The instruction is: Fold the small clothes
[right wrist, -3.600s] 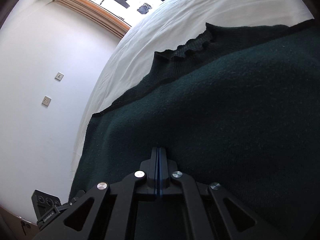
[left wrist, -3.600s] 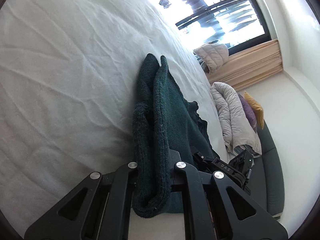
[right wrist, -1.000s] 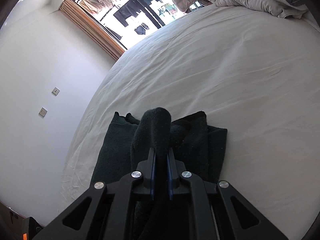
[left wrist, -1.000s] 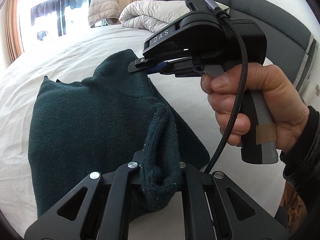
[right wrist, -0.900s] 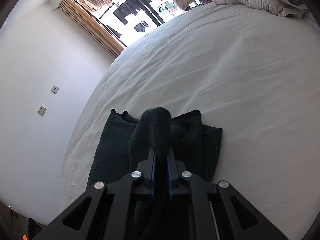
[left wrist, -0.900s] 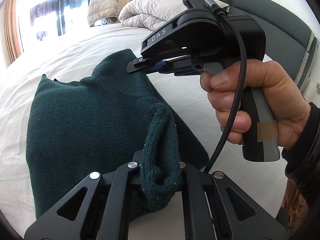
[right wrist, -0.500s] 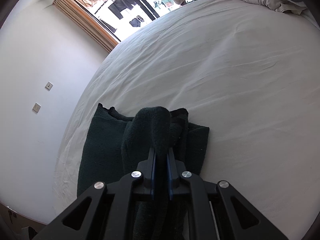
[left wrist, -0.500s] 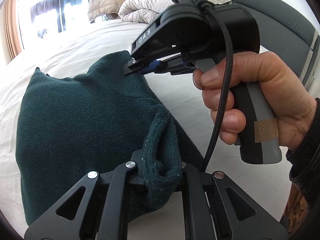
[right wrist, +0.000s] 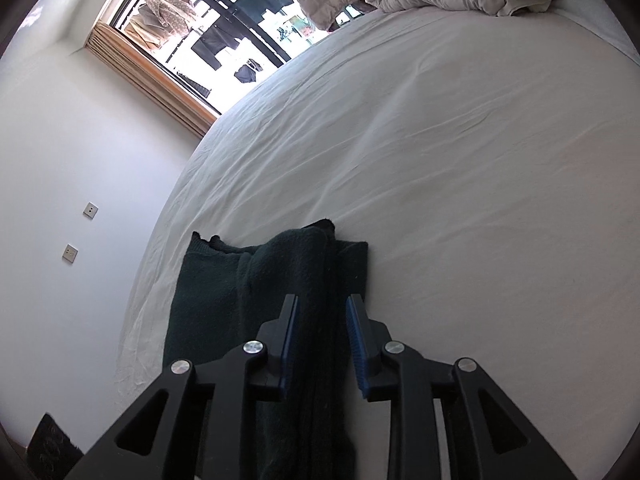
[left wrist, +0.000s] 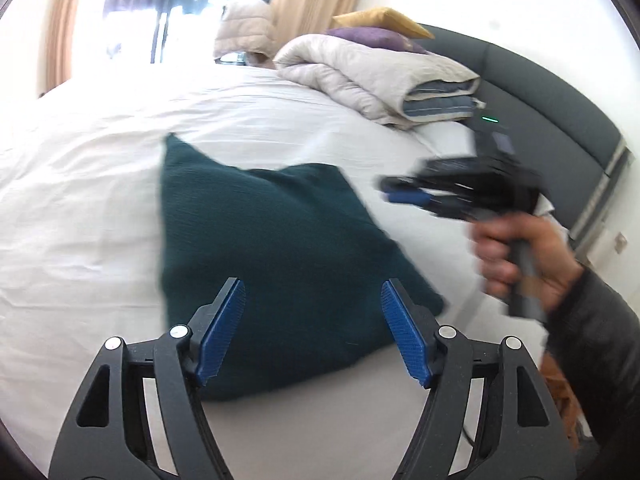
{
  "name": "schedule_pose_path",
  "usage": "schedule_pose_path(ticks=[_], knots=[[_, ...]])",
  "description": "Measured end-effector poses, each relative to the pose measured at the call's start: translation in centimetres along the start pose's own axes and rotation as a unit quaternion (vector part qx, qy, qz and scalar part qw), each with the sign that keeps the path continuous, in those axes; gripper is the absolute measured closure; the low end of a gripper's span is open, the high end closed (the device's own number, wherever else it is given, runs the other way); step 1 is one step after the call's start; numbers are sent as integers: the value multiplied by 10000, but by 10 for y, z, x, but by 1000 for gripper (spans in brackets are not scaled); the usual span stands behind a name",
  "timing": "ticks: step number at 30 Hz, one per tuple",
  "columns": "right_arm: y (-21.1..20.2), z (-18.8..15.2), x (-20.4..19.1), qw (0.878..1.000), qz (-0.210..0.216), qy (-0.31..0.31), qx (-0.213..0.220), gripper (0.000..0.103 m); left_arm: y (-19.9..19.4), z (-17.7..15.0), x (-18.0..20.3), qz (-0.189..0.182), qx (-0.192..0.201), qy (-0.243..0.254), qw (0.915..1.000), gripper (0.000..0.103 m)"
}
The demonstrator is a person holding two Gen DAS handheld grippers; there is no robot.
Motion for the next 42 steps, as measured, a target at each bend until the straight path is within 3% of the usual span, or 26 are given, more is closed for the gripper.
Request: schedule_pose_path(ticks=[4,8,12,15,17,20,24,28,34,36,40,42], knots=[[-21,-46,-12,9999,-36,39,-161,64,8,8,-32,379,-115,-20,9992,33],[-24,-81,-17,9994,-90,113,-320,63,24,4,-44,535,-394,20,9978,33],[-10,-95,-23,9985,3,128,-541,63,31,-10,-41,533,-501,114,9973,33],[2,-94,-21,9978,-7,134,-646,72,34,-18,-29,552,-505,136,9971,33],[7,-91,-14,9976,139,246,-628,87,34,-18,-29,556,-484,127,9972,33],[7,-83,-5,9980,152,333,-506,90,35,-16,-28,610,-499,133,9968,33],[-7,-76,3,9986,235,414,-215,91,42,-12,-21,637,-490,155,9966,33],[8,-95,5,9972,190,313,-648,91,50,-14,-17,691,-572,242,9957,33],[2,-97,19,9959,359,705,-435,91,53,-19,-22,698,-633,255,9952,33],[-5,-94,12,9965,249,650,-472,84,49,-15,-27,671,-551,142,9961,33],[-39,-77,-3,9986,-346,362,147,73,42,-4,-35,680,-276,108,9972,33],[-42,-67,-12,9988,9,363,314,74,46,6,-36,722,-199,195,9970,33]])
Point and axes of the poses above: each gripper's, at about its wrist camera, not at the fingertips, and y roughly the way its jaws point, x to its right, z to its top, the point moved 1 cm from there along y, roughly the way its jaws point, and after that the axes turned 4 degrees about z, right-handed, at the moved point
